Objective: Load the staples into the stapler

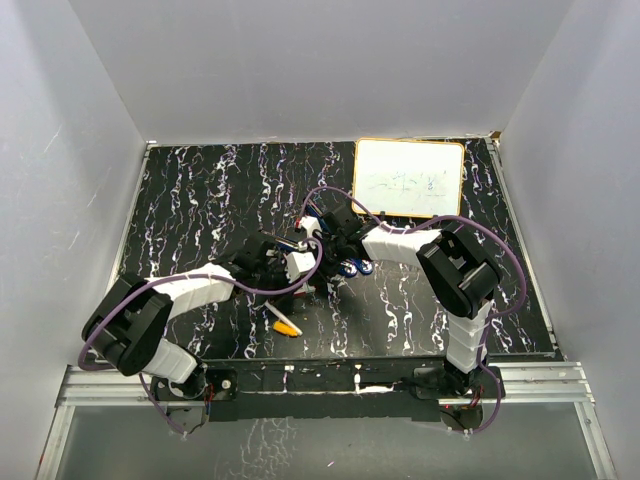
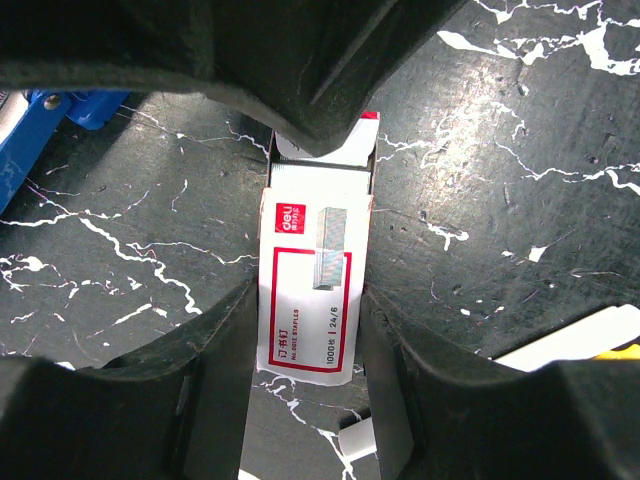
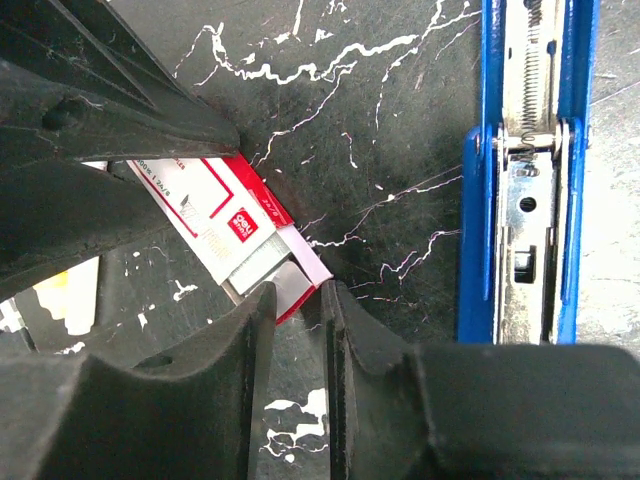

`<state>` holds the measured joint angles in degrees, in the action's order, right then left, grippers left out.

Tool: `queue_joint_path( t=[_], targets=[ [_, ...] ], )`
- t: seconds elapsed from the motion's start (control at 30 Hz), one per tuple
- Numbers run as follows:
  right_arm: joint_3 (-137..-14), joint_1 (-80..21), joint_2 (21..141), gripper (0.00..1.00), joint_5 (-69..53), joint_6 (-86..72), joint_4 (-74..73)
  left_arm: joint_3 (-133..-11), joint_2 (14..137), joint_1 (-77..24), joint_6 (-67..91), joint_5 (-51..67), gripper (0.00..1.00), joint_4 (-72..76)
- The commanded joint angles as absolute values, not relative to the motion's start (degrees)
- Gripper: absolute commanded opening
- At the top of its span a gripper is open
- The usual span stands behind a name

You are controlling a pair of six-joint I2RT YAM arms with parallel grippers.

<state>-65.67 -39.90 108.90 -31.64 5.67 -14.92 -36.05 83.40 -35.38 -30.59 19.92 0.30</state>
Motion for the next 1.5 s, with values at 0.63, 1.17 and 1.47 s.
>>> queue_joint_path(
  t=[0.63,1.17,1.47],
  targets=[
    [-69.4,-38.9,110.0,0.08,-32.8,7.9,-18.3,-33.0,83.9,-36.0,-33.8,17.5,0.45,-4.1],
    [-72.3,-37.7,112.1,0.08,-31.4,7.4,-23.3,-32.7,82.7,-36.0,-37.7,15.6,0.46,-8.3],
    [-72.7,-37.6,112.3,0.08,-31.9,9.8,-25.0,-32.9,83.5,-36.0,-39.5,15.0,0.41,-9.7]
  ],
)
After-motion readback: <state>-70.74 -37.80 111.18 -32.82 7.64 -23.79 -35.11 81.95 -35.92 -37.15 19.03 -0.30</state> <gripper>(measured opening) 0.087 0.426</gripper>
